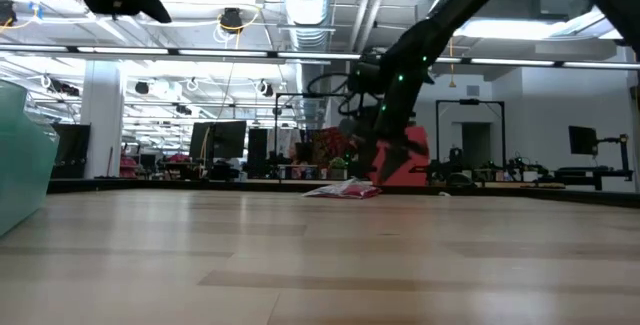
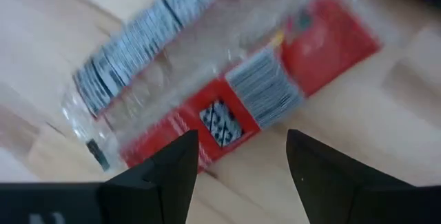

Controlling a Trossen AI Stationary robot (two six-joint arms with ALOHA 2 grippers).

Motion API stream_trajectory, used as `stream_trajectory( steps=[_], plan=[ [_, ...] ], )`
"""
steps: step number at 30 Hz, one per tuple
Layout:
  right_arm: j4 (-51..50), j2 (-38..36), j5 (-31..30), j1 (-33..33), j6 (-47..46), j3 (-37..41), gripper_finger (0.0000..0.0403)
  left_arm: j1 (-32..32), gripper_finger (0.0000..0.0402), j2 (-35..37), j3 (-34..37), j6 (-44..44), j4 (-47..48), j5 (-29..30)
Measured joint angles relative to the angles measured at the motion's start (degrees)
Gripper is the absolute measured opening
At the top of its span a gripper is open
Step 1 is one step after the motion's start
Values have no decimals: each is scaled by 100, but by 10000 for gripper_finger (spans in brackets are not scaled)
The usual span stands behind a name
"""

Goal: Sort popcorn bags into baskets
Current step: Put the red popcorn bag into the green bin

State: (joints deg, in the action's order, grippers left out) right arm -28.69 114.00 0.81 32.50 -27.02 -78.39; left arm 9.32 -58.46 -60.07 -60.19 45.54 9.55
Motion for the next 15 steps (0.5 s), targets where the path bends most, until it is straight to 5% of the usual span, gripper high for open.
stream_trajectory(
  steps=[10, 15],
  plan=[
    [22, 666, 27, -286, -521, -444, 241, -196, 259, -162, 2, 303, -1, -47],
    [-566, 1071, -128, -491, -715, -958, 204, -260, 259, -170, 2, 422, 4, -30]
  ],
)
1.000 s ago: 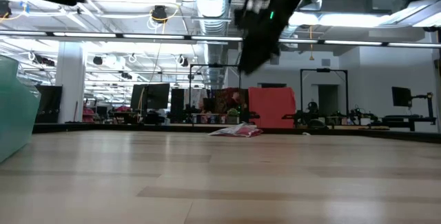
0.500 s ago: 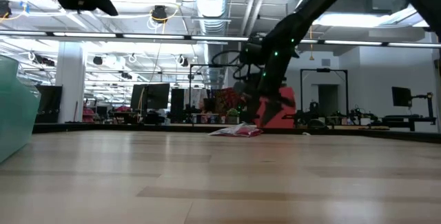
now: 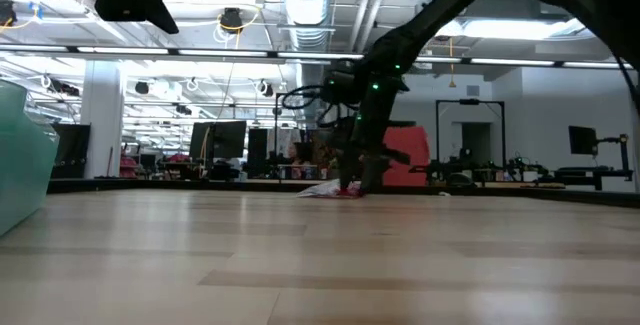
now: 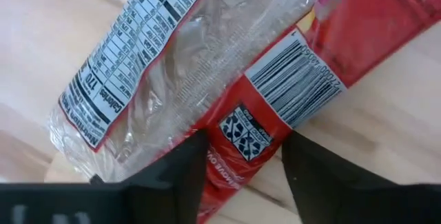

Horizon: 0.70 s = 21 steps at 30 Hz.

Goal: Sort popcorn bags into baskets
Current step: Put the red popcorn bag into the green bin

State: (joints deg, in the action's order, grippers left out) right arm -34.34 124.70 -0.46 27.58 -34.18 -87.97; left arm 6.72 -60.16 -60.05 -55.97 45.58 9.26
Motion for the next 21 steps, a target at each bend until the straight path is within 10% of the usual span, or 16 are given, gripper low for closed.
stream_trajectory(
  steps=[9, 21],
  plan=[
    [-479, 126, 387, -233, 181, -379, 20, -59, 259, 0, 0, 200, 0, 84],
    [-1127, -708, 621, -609, 442, -341, 5, -58, 259, 7, 101, -678, -116, 798]
  ],
)
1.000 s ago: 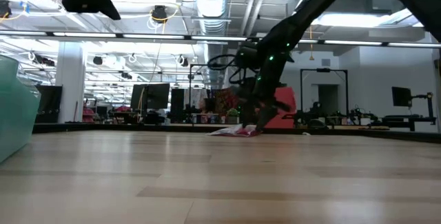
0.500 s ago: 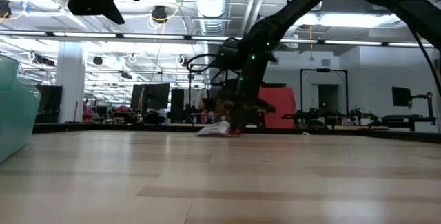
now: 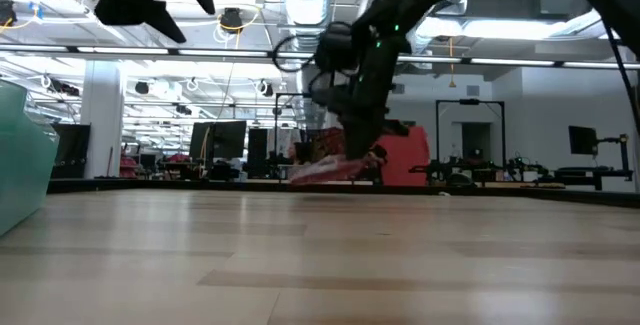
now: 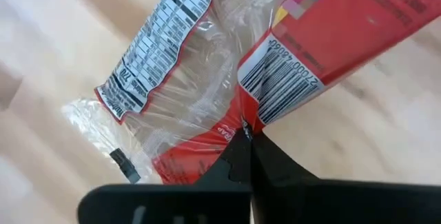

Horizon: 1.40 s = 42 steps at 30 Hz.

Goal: Sort popcorn bags into baskets
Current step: Put the red popcorn bag into the green bin

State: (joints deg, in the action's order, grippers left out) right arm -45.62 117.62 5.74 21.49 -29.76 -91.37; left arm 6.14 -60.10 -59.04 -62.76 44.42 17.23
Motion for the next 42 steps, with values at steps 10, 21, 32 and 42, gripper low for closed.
stream_trajectory(
  steps=[10, 21, 32, 42],
  plan=[
    [-86, -601, -173, -619, -20, 3, 5, -422, 259, -2, 1613, -811, -3058, 5],
    [-37, -1500, -282, -1164, -83, -9, 8, -715, 259, -2, 3269, -1725, -6011, 182],
    [442, -1630, -280, -1649, -301, -15, 15, -753, 259, 1, 3332, -1089, -7494, 495],
    [801, -1608, -271, -1822, -296, -15, 11, -669, 248, -2, 3332, -1027, -7490, 234]
  ],
)
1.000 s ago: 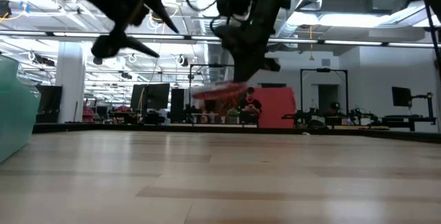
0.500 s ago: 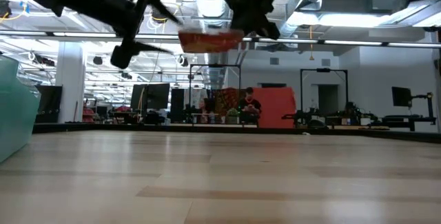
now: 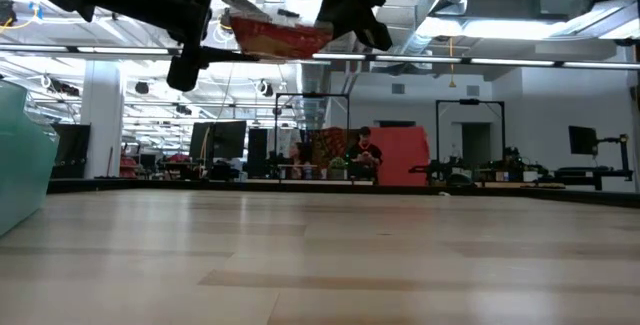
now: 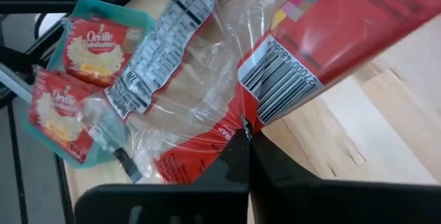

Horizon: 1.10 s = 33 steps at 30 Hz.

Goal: Sort popcorn bags into baskets
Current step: Put the red popcorn bag into the green bin

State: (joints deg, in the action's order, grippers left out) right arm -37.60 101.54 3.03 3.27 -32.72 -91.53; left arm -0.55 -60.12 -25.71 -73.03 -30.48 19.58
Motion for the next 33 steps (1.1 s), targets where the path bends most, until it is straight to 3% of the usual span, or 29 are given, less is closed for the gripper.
stream_trajectory(
  steps=[4, 12, 19, 22, 25, 29, 33],
  plan=[
    [-11, 2, -2, 9, 25, 0, 17, 4, 196, 0, 0, 54, 4, -196],
    [34, 0, 1, -81, 277, 0, 22, 8, 18, -2, 0, 474, 3, -246],
    [-239, -485, 289, -234, 482, 10, 39, 25, 16, 11, -137, 883, 130, -506],
    [-459, -981, 317, -377, 657, 0, 37, 103, 8, 7, -633, 1690, 839, -946],
    [-557, -1445, 86, -561, 880, -2, 30, 274, 9, 5, -1428, 2614, 2265, -1178],
    [-614, -1941, -237, -887, 1296, -4, 22, 673, 8, -150, -2568, 4080, 4154, -590],
    [-669, -2171, -379, -1184, 1343, -4, 35, 1247, 8, -259, -3468, 5695, 4794, 276]
  ],
)
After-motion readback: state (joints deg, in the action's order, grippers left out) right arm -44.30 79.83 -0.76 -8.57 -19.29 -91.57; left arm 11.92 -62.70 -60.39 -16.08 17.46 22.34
